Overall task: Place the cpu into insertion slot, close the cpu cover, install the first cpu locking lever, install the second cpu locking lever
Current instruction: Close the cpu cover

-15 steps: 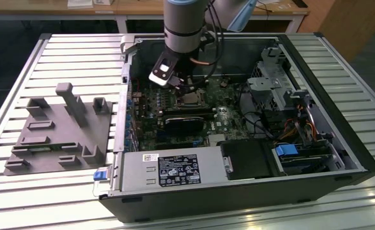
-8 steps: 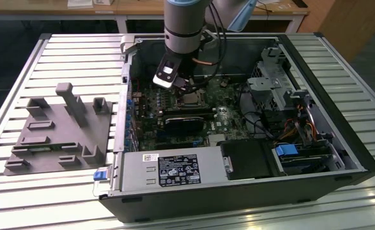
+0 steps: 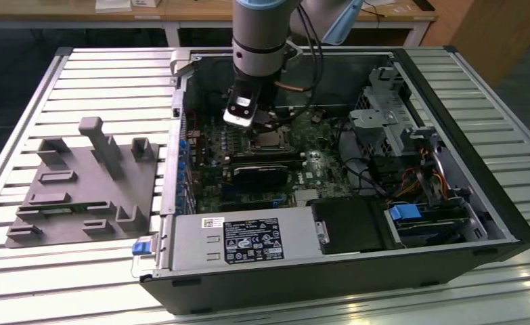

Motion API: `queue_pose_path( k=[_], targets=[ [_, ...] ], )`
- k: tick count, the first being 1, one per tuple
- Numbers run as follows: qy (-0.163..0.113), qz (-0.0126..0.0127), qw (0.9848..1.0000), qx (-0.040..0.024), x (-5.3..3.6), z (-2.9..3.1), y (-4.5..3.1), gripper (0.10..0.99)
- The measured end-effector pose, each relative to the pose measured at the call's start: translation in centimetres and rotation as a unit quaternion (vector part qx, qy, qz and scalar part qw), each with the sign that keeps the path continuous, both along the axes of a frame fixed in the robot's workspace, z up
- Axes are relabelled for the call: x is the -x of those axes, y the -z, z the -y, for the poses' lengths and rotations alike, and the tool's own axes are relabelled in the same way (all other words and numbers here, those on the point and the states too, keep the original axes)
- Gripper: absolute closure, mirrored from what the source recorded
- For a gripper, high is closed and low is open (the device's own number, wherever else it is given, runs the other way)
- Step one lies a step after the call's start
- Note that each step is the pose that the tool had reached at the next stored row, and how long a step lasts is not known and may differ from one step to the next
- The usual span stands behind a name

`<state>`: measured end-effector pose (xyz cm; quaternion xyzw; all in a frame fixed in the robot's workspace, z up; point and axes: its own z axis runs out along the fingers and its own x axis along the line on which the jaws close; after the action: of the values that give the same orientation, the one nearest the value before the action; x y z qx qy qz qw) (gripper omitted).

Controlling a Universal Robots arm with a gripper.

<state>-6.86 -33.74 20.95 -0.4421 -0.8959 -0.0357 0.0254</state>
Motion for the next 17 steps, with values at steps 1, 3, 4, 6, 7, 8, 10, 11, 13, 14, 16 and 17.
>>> queue_pose_path(
  k=[1,3,4,6,7,8,10,11,13,14,16,17],
  targets=[
    [-0.009,0.0000,1.0000,0.0000,0.00,0.00,0.02,0.980],
    [-0.027,0.0000,0.9996,0.0000,0.00,0.00,0.05,0.980],
    [-0.036,0.0000,0.9994,0.0000,0.00,0.00,0.07,0.980],
    [-0.054,0.0000,0.9985,0.0000,0.00,0.00,0.09,0.980],
    [-0.063,0.0000,0.9980,0.0000,0.00,0.00,0.10,0.980],
    [-0.072,0.0000,0.9974,-0.0001,0.00,0.00,0.10,0.980],
    [-0.083,0.0003,0.9965,-0.0002,0.01,0.00,0.10,0.980],
    [-0.084,0.0003,0.9965,0.0000,0.00,0.00,0.11,0.980],
    [-0.084,0.0004,0.9965,0.0000,0.00,0.00,0.11,0.980],
    [-0.084,0.0004,0.9965,0.0000,0.01,0.00,0.11,0.980],
    [-0.085,0.0004,0.9964,-0.0009,0.02,0.01,0.10,0.980],
    [-0.088,0.0006,0.9962,-0.0031,0.01,0.00,0.11,0.980]
  ],
)
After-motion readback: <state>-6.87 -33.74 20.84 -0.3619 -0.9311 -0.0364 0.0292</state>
